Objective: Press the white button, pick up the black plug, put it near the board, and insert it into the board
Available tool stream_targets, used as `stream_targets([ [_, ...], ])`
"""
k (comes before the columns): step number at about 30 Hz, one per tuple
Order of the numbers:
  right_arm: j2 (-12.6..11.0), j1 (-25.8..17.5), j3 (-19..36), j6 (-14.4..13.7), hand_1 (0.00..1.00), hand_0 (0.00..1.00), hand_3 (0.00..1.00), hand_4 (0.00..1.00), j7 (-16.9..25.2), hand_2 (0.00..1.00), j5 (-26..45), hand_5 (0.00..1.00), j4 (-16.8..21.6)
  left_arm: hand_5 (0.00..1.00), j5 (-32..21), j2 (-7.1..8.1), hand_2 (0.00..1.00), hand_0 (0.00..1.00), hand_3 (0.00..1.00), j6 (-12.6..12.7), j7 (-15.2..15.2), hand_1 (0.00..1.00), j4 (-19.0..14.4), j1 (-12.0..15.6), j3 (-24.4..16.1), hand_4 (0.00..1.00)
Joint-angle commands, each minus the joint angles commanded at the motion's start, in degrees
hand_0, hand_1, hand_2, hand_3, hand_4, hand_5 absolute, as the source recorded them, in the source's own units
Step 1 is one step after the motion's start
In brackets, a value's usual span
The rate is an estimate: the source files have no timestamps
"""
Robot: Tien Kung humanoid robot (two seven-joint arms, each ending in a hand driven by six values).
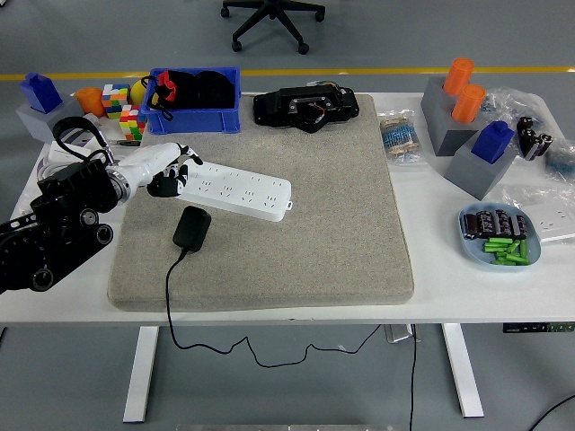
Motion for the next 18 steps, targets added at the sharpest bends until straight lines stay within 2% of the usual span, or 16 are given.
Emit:
stream_targets([
  [11, 0.1, 0.1, -0.3, 0.0, 0.630, 0.712, 0.621, 0.669, 0.0, 0.652, 0.1, 0.381, 0.1, 0.002, -1.7, -1.67, 0.082, 0.010, 0.685, 0.0, 0.1, 0.018, 4.3, -1.6, 2.1, 0.002],
  [18, 0.0, 0.3, -0.5, 0.0, 0.630, 0.711, 0.620, 0.669, 0.0, 0.652, 0.1, 0.381, 0.1, 0.002, -1.7, -3.24, 0.083, 0.009, 0.683, 0.4, -0.1, 0.017, 6.7, -3.3, 4.1, 0.002],
])
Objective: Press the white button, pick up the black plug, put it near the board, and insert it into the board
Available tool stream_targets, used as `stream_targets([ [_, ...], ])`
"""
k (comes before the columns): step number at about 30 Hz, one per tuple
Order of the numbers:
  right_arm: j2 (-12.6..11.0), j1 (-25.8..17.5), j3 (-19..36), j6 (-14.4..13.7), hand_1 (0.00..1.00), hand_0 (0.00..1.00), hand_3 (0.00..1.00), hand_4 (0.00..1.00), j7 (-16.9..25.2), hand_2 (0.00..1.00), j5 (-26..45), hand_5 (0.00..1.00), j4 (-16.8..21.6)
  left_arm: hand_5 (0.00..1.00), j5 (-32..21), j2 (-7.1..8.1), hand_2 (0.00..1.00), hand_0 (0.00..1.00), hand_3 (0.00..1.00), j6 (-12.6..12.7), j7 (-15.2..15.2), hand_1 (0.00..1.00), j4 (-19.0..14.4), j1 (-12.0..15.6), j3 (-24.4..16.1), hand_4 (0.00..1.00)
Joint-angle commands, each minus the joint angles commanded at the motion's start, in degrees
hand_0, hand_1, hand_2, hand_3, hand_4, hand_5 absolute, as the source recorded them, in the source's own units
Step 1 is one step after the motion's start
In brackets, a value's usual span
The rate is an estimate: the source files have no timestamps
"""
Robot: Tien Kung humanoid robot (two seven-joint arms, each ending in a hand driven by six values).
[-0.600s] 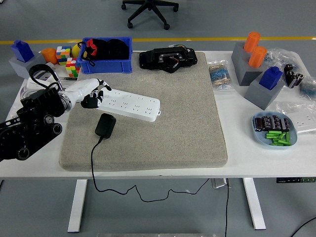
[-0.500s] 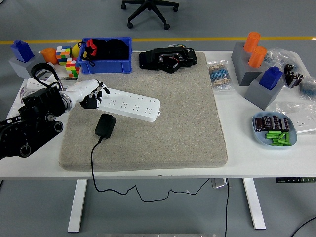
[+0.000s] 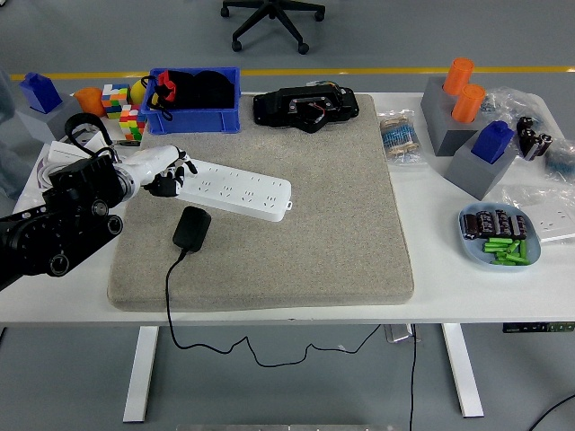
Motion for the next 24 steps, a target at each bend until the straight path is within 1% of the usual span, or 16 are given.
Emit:
stream_targets([
  [7, 0.0, 0.2, -0.2, 0.0, 0.630, 0.713, 0.620, 0.669, 0.0, 0.652, 0.0, 0.383, 0.0, 0.002, -0.5, -1.14, 0.082, 0.008, 0.681, -0.1, 0.4, 0.017, 2.0, -1.3, 2.1, 0.002],
  [16, -0.2, 0.2, -0.5, 0.0, 0.630, 0.713, 0.620, 0.670, 0.0, 0.652, 0.1, 0.382, 0.0, 0.002, -0.3, -2.22, 0.082, 0.008, 0.680, -0.4, 0.7, 0.016, 4.7, -3.0, 6.9, 0.002],
  [20, -0.3, 0.3, -0.5, 0.0, 0.630, 0.713, 0.620, 0.669, 0.0, 0.652, 0.2, 0.381, 0.0, 0.002, -0.4, -2.50, 0.083, 0.006, 0.680, -0.3, 0.6, 0.016, 4.9, -3.3, 7.5, 0.002],
  [24, -0.2, 0.4, -0.5, 0.0, 0.630, 0.713, 0.620, 0.669, 0.0, 0.652, 0.2, 0.381, 0.0, 0.002, -0.1, -2.53, 0.083, 0.006, 0.680, -0.3, 0.6, 0.016, 4.6, -3.5, 6.8, 0.002],
])
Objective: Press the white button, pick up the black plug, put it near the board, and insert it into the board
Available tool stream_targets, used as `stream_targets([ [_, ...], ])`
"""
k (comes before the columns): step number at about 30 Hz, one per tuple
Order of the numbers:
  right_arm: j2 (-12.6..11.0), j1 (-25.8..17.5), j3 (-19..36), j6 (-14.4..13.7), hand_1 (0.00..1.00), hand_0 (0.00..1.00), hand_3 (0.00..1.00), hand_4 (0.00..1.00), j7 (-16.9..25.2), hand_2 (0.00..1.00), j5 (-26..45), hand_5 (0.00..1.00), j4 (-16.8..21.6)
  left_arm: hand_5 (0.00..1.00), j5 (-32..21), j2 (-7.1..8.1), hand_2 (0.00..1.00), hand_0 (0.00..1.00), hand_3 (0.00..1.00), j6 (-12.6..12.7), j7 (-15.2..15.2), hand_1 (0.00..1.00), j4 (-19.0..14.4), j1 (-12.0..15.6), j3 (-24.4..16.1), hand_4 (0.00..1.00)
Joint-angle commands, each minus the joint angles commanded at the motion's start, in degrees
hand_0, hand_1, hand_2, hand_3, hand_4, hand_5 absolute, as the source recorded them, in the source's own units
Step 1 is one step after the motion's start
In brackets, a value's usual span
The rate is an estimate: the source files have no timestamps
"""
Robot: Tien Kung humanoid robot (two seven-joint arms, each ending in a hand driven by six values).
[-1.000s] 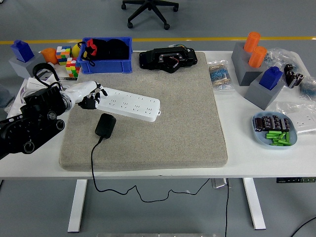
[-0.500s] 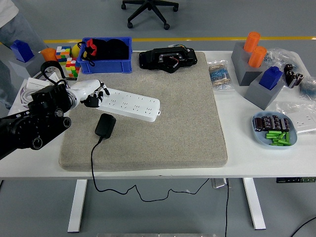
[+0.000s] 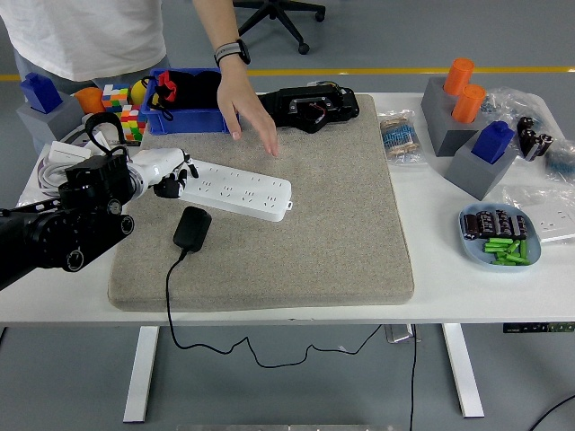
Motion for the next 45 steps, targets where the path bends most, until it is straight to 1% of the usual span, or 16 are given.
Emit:
stream_targets([
  [5, 0.0, 0.0, 0.0, 0.0, 0.630, 0.712, 0.620, 0.669, 0.0, 0.652, 0.0, 0.381, 0.0, 0.002, 0.3, 0.09, 0.083, 0.006, 0.681, 0.1, -0.1, 0.017, -0.6, -0.1, -1.0, 0.002],
  [12, 0.0, 0.0, -0.2, 0.0, 0.630, 0.713, 0.620, 0.669, 0.1, 0.652, 0.1, 0.381, 0.1, 0.002, 0.4, 0.09, 0.083, 0.006, 0.680, 0.2, -0.1, 0.016, 0.3, 0.0, -1.1, 0.002],
  [24, 0.0, 0.1, -0.4, 0.0, 0.630, 0.713, 0.620, 0.669, 0.0, 0.652, 0.1, 0.381, 0.1, 0.002, 0.7, -0.81, 0.083, 0.005, 0.680, 0.1, 0.0, 0.016, 3.4, -0.9, 1.5, 0.002],
  [34, 0.1, 0.1, -0.5, 0.0, 0.631, 0.712, 0.619, 0.669, 0.0, 0.652, 0.2, 0.381, 0.1, 0.002, 0.6, -1.21, 0.083, 0.004, 0.679, 0.2, 0.0, 0.016, 2.5, -0.7, 3.3, 0.002],
  [39, 0.0, 0.1, -0.6, 0.0, 0.631, 0.712, 0.620, 0.669, 0.0, 0.652, 0.1, 0.381, 0.1, 0.002, 1.9, -0.73, 0.083, 0.004, 0.679, 0.7, -0.2, 0.016, 1.3, -0.4, 0.8, 0.002],
  [42, 0.1, 0.0, -0.6, -0.1, 0.631, 0.712, 0.620, 0.669, 0.0, 0.652, 0.1, 0.381, 0.1, 0.002, 4.9, -0.13, 0.083, 0.004, 0.679, 1.5, -0.3, 0.016, 0.2, 0.2, -2.2, 0.002],
  [43, 0.1, 0.0, -0.6, -0.1, 0.631, 0.712, 0.620, 0.669, 0.0, 0.652, 0.1, 0.381, 0.1, 0.002, 5.3, -0.06, 0.083, 0.004, 0.679, 1.6, -0.3, 0.016, 0.0, 0.3, -2.5, 0.002],
  [44, 0.1, -0.1, -0.5, -0.1, 0.630, 0.712, 0.621, 0.670, 0.0, 0.652, 0.1, 0.383, 0.1, 0.002, 6.8, 0.40, 0.113, 0.003, 0.679, 2.3, -0.8, 0.017, -1.1, 1.0, -4.2, 0.002],
  [45, 0.1, -0.1, -0.4, -0.1, 0.630, 0.712, 0.621, 0.670, 0.0, 0.652, 0.1, 0.383, 0.1, 0.002, 8.2, 0.87, 0.113, 0.003, 0.679, 3.0, -1.0, 0.017, -2.2, 1.7, -5.7, 0.002],
])
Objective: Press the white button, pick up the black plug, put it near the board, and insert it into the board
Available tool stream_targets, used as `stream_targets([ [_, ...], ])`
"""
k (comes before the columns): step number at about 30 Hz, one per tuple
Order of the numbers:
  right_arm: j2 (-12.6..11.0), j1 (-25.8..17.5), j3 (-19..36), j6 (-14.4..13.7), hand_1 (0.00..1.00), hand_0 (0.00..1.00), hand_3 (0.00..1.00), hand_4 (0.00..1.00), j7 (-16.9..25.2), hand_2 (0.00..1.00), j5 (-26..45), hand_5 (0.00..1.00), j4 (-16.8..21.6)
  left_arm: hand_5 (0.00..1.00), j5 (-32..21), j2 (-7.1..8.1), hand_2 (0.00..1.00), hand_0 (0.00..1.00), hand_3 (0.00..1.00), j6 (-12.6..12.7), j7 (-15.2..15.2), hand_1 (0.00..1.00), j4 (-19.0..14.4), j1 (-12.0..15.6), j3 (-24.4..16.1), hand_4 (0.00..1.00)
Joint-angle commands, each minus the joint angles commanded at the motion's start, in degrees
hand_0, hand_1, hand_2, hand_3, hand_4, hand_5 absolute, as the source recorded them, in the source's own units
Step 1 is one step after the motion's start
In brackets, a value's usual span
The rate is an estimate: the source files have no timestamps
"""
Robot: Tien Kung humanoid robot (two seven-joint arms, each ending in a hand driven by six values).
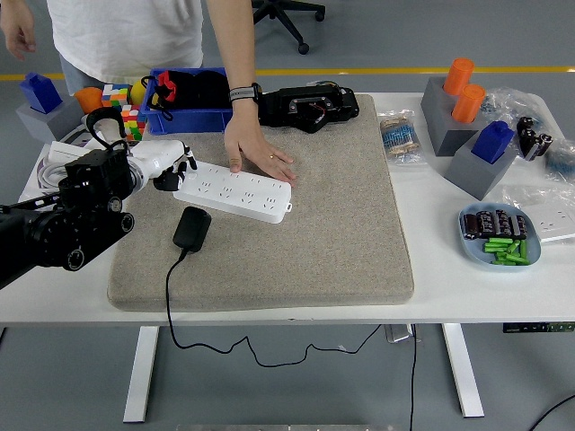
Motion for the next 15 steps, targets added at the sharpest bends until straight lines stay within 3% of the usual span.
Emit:
stream_targets([
  [4, 0.1, -0.2, 0.2, 0.0, 0.630, 0.712, 0.621, 0.670, 0.0, 0.652, -0.1, 0.383, -0.1, 0.002, 2.6, 1.55, 0.113, 0.003, 0.679, -0.1, 1.8, 0.017, -5.0, 2.9, -5.4, 0.002],
  [5, 0.1, -0.2, 0.2, 0.0, 0.630, 0.712, 0.620, 0.669, 0.0, 0.652, -0.1, 0.381, -0.1, 0.002, 2.9, 1.85, 0.235, 0.093, 0.694, -0.1, 2.2, 0.131, -6.2, 3.5, -6.5, 0.423],
  [10, 0.2, -0.3, 0.2, 0.0, 0.630, 0.712, 0.620, 0.669, 0.0, 0.652, -0.3, 0.381, 0.0, 0.002, 3.1, 3.58, 0.235, 0.093, 0.694, -0.1, 4.2, 0.131, -13.3, 8.1, -11.4, 0.423],
  [11, 0.2, -0.3, 0.3, 0.0, 0.630, 0.713, 0.620, 0.669, 0.0, 0.652, -0.3, 0.382, 0.0, 0.060, 3.3, 3.99, 0.507, 0.229, 0.768, 0.2, 4.5, 0.470, -15.3, 9.4, -12.4, 0.789],
  [15, 0.2, -0.4, 0.3, 0.0, 0.630, 0.713, 0.620, 0.669, 0.1, 0.652, -0.4, 0.382, 0.0, 0.060, 5.6, 4.64, 0.507, 0.229, 0.768, 1.6, 5.7, 0.470, -21.8, 15.0, -16.7, 0.789],
])
